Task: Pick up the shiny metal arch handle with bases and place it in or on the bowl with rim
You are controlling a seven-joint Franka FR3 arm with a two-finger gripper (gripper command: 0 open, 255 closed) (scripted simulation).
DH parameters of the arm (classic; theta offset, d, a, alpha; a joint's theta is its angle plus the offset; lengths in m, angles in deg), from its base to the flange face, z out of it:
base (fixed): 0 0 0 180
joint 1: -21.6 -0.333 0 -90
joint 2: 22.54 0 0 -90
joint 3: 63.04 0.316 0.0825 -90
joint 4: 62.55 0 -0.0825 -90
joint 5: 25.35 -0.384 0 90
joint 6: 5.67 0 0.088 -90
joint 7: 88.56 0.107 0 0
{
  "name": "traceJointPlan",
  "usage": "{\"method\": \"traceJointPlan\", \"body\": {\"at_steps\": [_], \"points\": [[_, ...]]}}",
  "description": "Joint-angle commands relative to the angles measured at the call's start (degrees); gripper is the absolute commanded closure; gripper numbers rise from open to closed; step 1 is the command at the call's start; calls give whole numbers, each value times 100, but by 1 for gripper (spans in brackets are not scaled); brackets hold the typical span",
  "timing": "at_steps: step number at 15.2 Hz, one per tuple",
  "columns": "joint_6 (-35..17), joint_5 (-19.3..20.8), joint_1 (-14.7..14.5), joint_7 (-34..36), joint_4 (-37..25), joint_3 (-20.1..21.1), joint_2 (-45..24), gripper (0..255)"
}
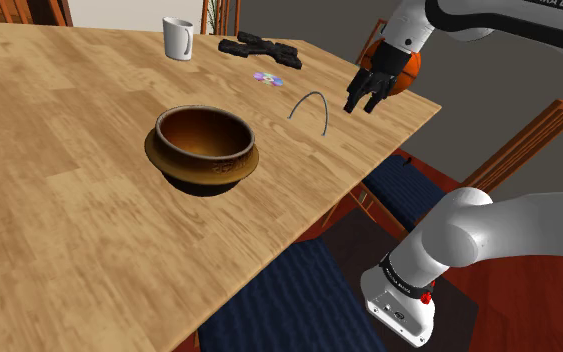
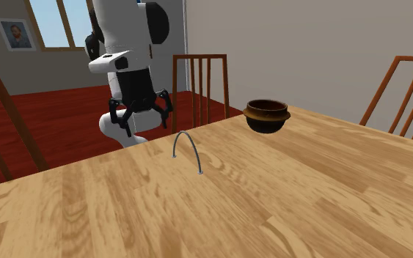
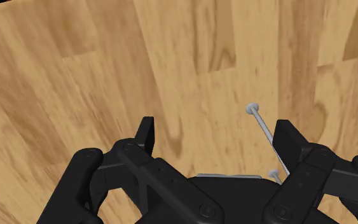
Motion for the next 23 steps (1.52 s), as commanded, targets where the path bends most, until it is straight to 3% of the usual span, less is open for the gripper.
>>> {"method": "traceJointPlan", "body": {"at_steps": [1,10,18,23], "points": [[0,0,0,0,0,0,0,0],[-806,89,-839,-1417,-1044,251,-960,0],[-1417,82,-866,-1461,-552,273,-1054,0],[-1417,82,-866,-1460,-552,273,-1054,0]]}}
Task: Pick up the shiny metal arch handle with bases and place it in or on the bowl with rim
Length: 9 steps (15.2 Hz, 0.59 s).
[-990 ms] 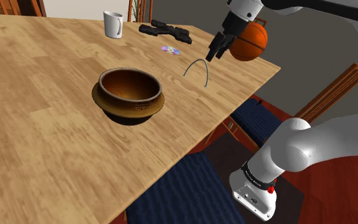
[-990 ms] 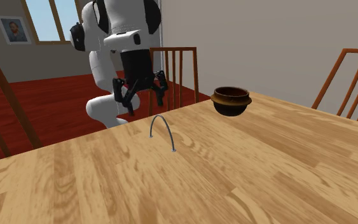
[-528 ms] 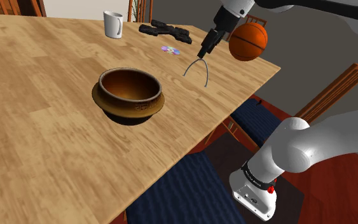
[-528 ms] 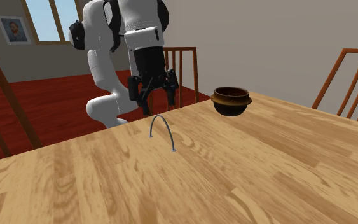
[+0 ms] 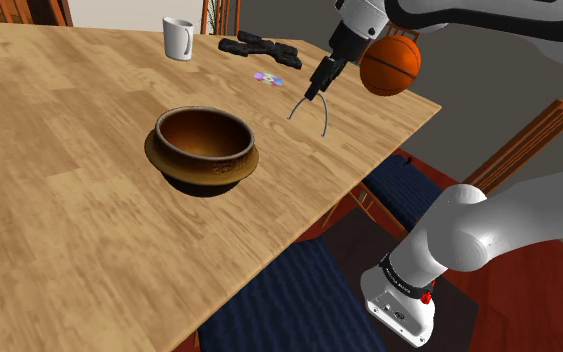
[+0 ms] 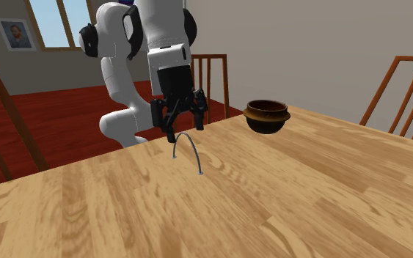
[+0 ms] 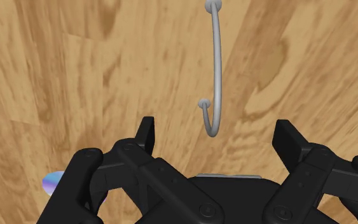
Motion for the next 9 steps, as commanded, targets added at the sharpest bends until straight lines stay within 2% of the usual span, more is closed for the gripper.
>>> {"method": "traceJointPlan", "body": {"at_steps": [1,3,4,9], "points": [[-5,0,0,-1,5,-1,1,0],[-4,0,0,-1,4,0,1,0],[-4,0,0,-1,4,0,1,255],[-4,0,0,-1,4,0,1,255]]}}
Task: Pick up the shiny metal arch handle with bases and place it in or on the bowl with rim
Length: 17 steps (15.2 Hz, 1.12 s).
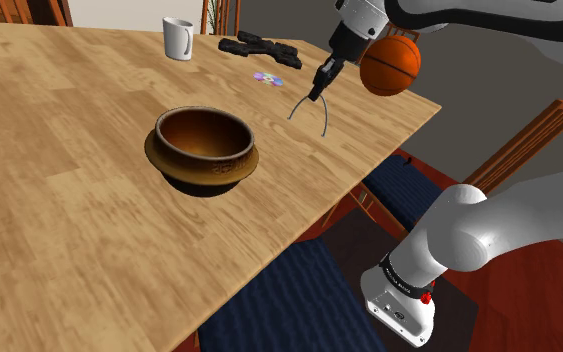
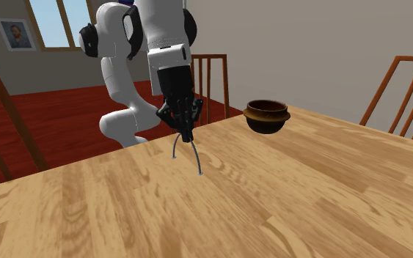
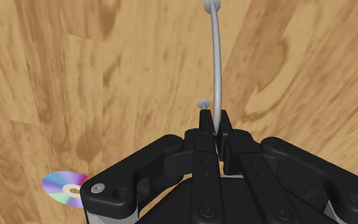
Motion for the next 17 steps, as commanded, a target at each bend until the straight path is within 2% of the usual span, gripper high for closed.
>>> {"method": "traceJointPlan", "body": {"at_steps": [1,4,17], "points": [[0,0,0,0,0,0,0,255],[-1,0,0,0,2,0,0,255],[965,11,2,24,-1161,-6,-196,255]]}}
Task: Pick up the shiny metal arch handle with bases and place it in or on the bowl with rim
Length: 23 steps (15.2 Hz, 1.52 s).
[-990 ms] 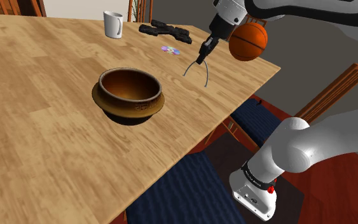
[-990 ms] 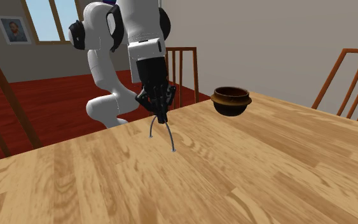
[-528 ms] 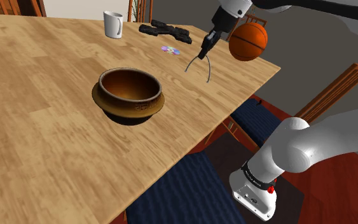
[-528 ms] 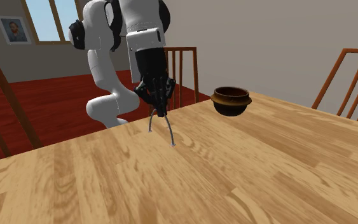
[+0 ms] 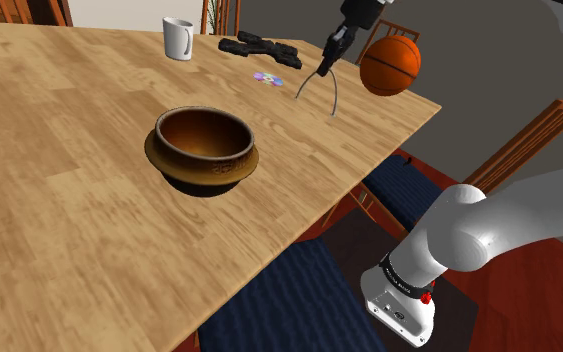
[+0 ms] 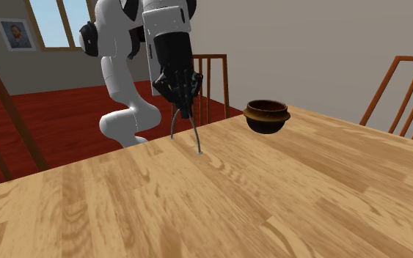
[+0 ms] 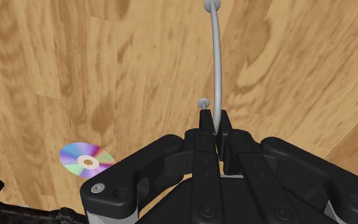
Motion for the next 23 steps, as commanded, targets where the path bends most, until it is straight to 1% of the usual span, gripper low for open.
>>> {"method": "traceJointPlan", "body": {"at_steps": [1,10,19,20,23], "points": [[152,2,1,1,-188,-3,-38,255],[823,7,0,18,-1120,-7,-299,255],[1520,9,-1,35,-2181,-10,-662,255],[1536,9,-1,35,-2205,-11,-670,255],[1601,-28,-105,468,-2345,322,-733,255]]}}
